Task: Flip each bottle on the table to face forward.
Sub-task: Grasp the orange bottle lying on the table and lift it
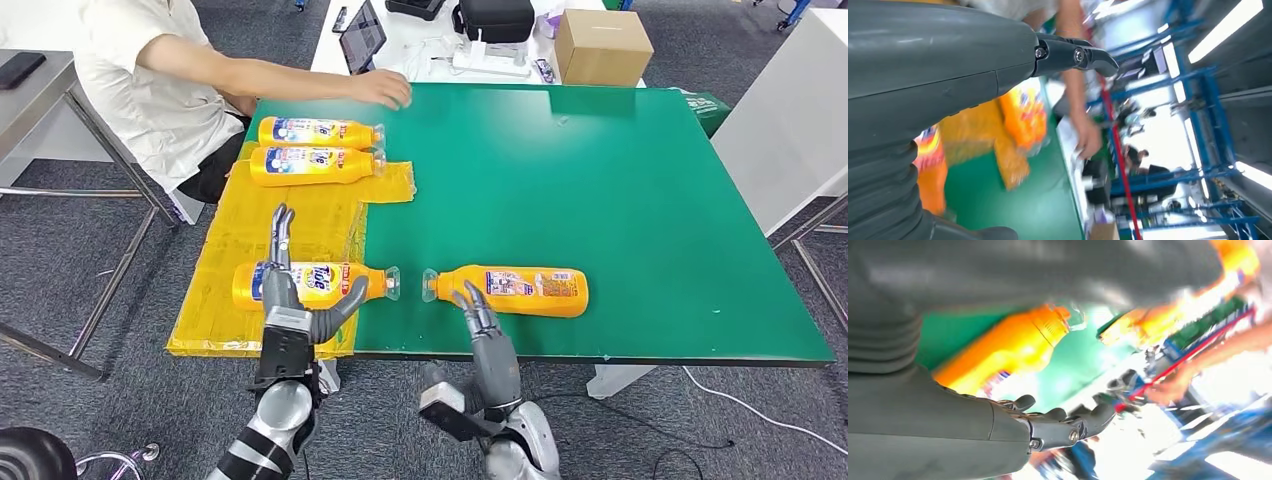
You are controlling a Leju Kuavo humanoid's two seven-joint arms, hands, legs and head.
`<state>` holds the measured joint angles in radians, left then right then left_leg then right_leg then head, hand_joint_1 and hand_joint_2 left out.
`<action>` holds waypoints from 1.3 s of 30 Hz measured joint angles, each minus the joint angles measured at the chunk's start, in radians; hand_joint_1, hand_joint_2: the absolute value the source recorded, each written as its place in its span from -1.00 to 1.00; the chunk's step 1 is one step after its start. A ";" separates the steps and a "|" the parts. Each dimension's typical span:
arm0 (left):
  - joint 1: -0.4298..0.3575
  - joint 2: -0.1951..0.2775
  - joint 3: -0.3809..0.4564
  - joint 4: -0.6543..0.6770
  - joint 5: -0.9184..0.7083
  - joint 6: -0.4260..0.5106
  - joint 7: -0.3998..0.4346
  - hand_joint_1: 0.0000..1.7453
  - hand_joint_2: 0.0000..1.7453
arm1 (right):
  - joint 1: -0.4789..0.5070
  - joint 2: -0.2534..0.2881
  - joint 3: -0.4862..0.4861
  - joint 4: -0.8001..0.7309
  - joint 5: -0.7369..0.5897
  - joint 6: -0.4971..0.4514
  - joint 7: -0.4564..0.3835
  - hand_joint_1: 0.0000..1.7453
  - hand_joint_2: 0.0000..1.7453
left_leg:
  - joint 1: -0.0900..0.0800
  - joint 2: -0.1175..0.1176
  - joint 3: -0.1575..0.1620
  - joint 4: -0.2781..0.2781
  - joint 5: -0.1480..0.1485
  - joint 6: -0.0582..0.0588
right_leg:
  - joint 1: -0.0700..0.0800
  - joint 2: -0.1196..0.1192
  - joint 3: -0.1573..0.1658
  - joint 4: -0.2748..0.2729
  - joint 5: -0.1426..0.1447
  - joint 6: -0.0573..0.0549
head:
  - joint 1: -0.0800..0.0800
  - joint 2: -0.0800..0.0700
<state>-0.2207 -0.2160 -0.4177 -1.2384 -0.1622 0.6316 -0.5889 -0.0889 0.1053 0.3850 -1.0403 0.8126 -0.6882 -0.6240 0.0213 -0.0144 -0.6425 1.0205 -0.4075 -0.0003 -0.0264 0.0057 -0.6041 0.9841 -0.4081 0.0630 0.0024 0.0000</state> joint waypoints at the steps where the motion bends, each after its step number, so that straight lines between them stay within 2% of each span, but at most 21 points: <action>1: 0.003 -0.004 -0.008 -0.001 0.039 -0.030 0.010 -1.00 1.00 | -0.006 -0.009 -0.022 -0.002 0.114 -0.002 0.022 -1.00 1.00 | 0.000 0.000 0.000 0.000 0.000 0.000 | 0.000 0.000 0.000 0.000 0.000 0.000 | 0.000 0.000; 4: 0.007 -0.020 -0.044 0.009 0.123 -0.099 0.029 -1.00 1.00 | -0.038 -0.048 -0.112 -0.005 0.372 -0.003 0.077 -1.00 1.00 | -0.001 -0.001 -0.001 0.000 0.000 0.001 | -0.001 0.000 0.000 0.000 0.000 0.001 | 0.000 0.000; 10: 0.008 -0.037 -0.102 0.040 0.175 -0.120 0.023 -1.00 1.00 | -0.115 -0.143 -0.233 0.001 0.524 -0.003 0.145 -1.00 1.00 | -0.004 -0.001 0.000 0.000 0.001 0.002 | -0.004 0.000 0.000 0.000 0.001 0.002 | 0.000 0.000; 17: 0.007 -0.040 -0.122 0.049 0.180 -0.112 0.020 -1.00 1.00 | -0.146 -0.187 -0.254 0.022 0.543 -0.003 0.179 -1.00 1.00 | -0.003 0.000 -0.001 0.000 0.001 0.002 | -0.003 0.000 0.000 0.000 0.001 0.002 | 0.000 0.000; 28: 0.007 -0.040 -0.139 0.049 0.179 -0.113 0.027 -1.00 1.00 | -0.203 -0.189 -0.247 0.156 0.443 -0.003 0.172 -1.00 1.00 | -0.003 -0.001 -0.001 0.000 0.001 0.002 | -0.003 0.000 0.000 0.000 0.001 0.002 | 0.000 0.000; 34: 0.006 -0.040 -0.151 0.052 0.170 -0.111 0.042 -1.00 1.00 | -0.260 -0.184 -0.189 0.309 0.430 -0.003 0.207 -1.00 1.00 | -0.003 -0.001 -0.001 0.000 0.001 0.002 | -0.003 0.000 0.000 0.000 0.001 0.002 | 0.000 0.000; 39: 0.006 -0.040 -0.153 0.065 0.169 -0.113 0.049 -1.00 1.00 | -0.305 -0.208 -0.131 0.393 0.437 -0.006 0.254 -1.00 1.00 | -0.003 0.000 -0.001 0.000 0.001 0.002 | -0.003 0.000 0.000 0.000 0.001 0.002 | 0.000 0.000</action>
<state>-0.2147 -0.2564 -0.5707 -1.1736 0.0065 0.5181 -0.5402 -0.3937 -0.1025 0.2538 -0.6474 1.2499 -0.6937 -0.3702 0.0181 -0.0148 -0.6431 1.0209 -0.4069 0.0014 -0.0299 0.0056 -0.6043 0.9839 -0.4070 0.0651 0.0024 0.0000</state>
